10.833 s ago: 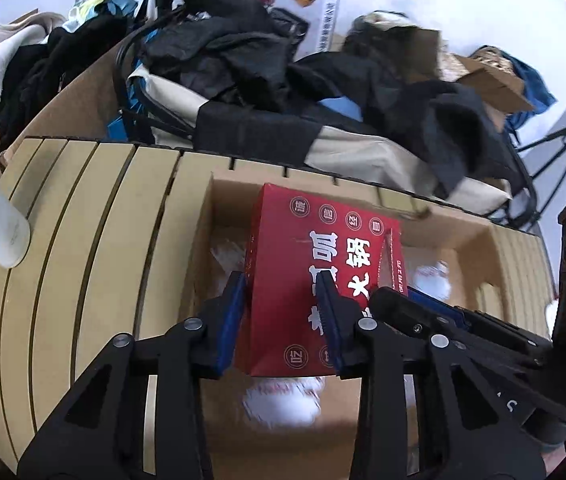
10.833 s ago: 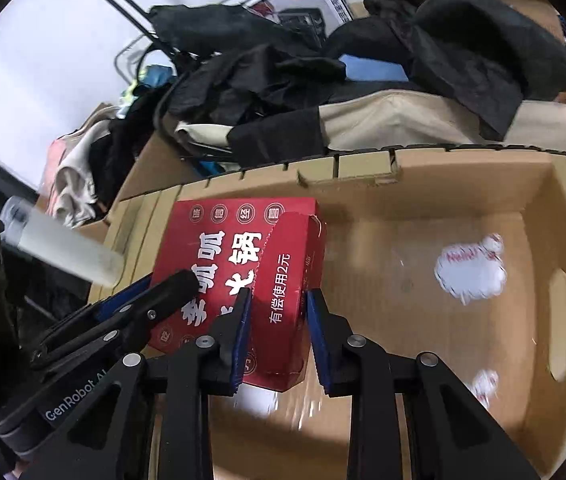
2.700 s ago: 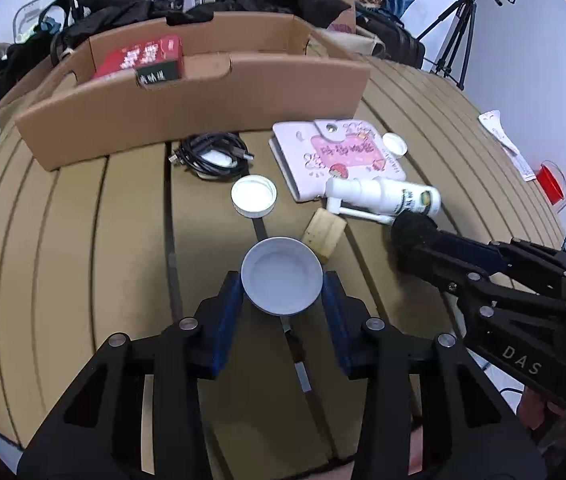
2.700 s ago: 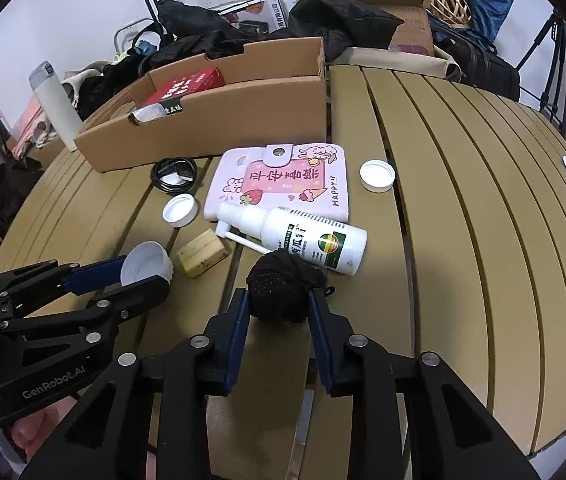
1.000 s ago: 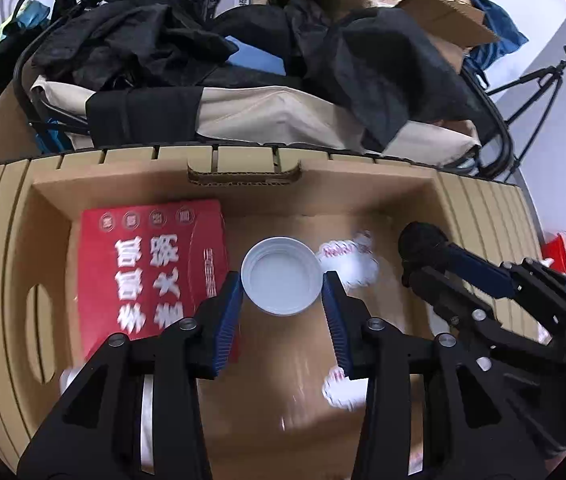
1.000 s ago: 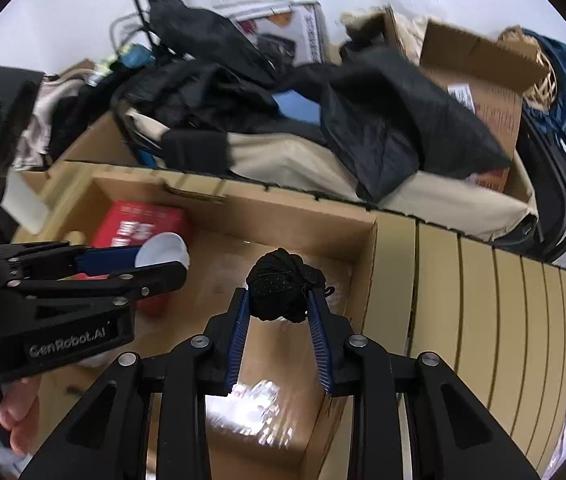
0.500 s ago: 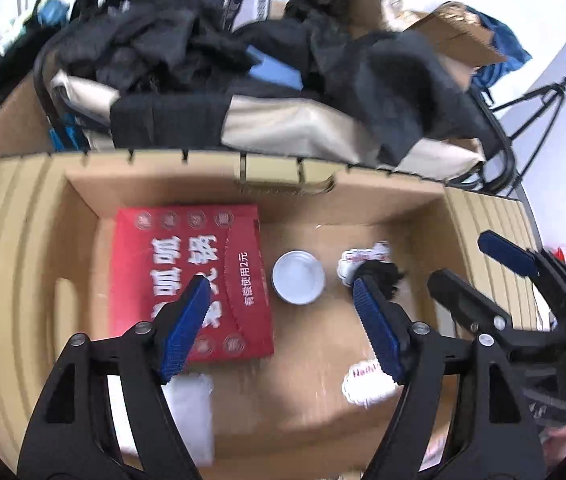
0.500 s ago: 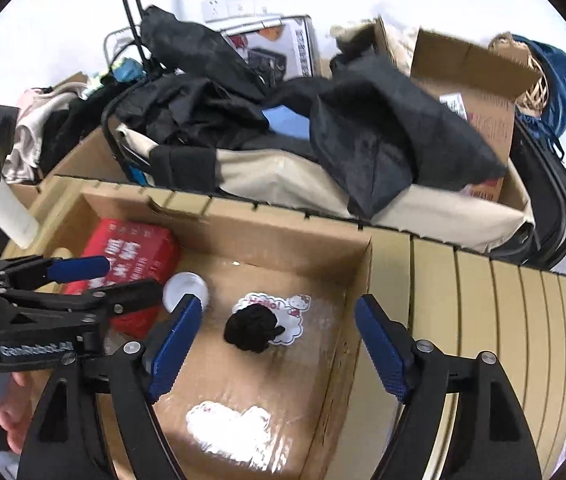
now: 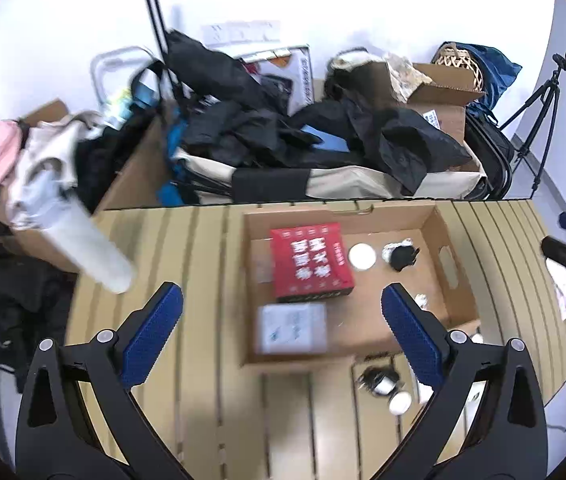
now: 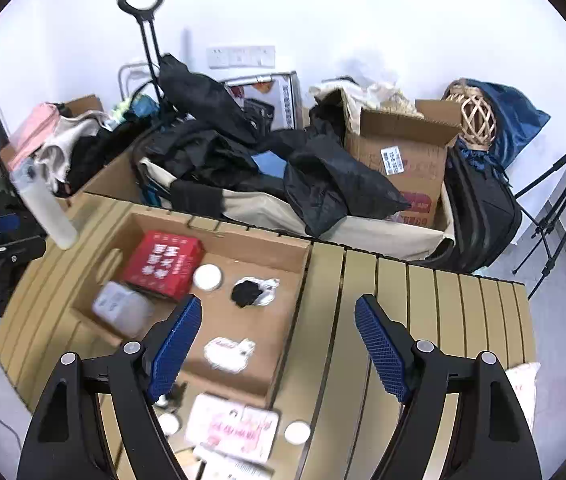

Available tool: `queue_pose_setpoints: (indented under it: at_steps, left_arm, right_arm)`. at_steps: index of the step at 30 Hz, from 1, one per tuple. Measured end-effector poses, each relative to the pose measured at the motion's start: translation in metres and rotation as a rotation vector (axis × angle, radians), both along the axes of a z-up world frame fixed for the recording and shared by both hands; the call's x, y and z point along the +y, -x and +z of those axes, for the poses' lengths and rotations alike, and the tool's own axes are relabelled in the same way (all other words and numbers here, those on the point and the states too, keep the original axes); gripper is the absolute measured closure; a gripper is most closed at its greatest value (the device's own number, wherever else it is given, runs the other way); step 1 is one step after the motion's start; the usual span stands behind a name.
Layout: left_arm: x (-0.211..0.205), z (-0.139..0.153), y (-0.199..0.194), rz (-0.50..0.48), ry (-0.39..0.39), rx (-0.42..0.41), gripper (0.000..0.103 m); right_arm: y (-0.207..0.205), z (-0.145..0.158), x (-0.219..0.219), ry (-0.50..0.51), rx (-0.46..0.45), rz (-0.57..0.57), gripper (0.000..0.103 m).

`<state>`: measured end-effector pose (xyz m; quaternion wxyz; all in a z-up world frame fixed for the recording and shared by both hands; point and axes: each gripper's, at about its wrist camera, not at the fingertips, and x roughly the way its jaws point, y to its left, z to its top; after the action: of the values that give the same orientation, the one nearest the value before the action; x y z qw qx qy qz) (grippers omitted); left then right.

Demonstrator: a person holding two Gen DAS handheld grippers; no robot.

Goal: Organize objects
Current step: 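Withdraw both grippers from the tray back over the table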

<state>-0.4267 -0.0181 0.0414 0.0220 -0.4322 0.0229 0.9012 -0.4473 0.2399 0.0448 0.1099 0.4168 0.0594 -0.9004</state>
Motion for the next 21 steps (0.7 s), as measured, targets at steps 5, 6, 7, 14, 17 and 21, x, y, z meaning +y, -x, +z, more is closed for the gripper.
queue_pose_setpoints:
  at_steps: [5,6,7,14,17,21]
  left_arm:
    - [-0.007,0.011,-0.073,-0.032,0.0,0.049,0.0]
    - [-0.008,0.01,-0.09,-0.05,-0.011,0.049,0.0]
    - [-0.008,0.006,-0.111,-0.066,-0.026,0.05,0.0]
    - [-0.009,-0.026,-0.223,-0.067,-0.069,0.098,0.0]
    - [-0.01,-0.046,-0.261,-0.021,-0.089,0.102,0.0]
    - [-0.008,-0.078,-0.282,-0.006,-0.146,0.019,0.0]
  right_arm:
    - [-0.085,0.019,-0.007,0.034,0.079,0.041,0.021]
    - [-0.099,0.018,-0.009,0.042,0.085,0.06,0.021]
    - [-0.12,0.015,-0.012,0.042,0.092,0.078,0.021]
    - [-0.246,-0.037,-0.033,0.051,0.104,0.132,0.021]
    - [-0.276,-0.07,-0.031,0.056,0.079,0.078,0.021]
    - [-0.307,-0.113,-0.03,0.102,-0.013,0.057,0.021]
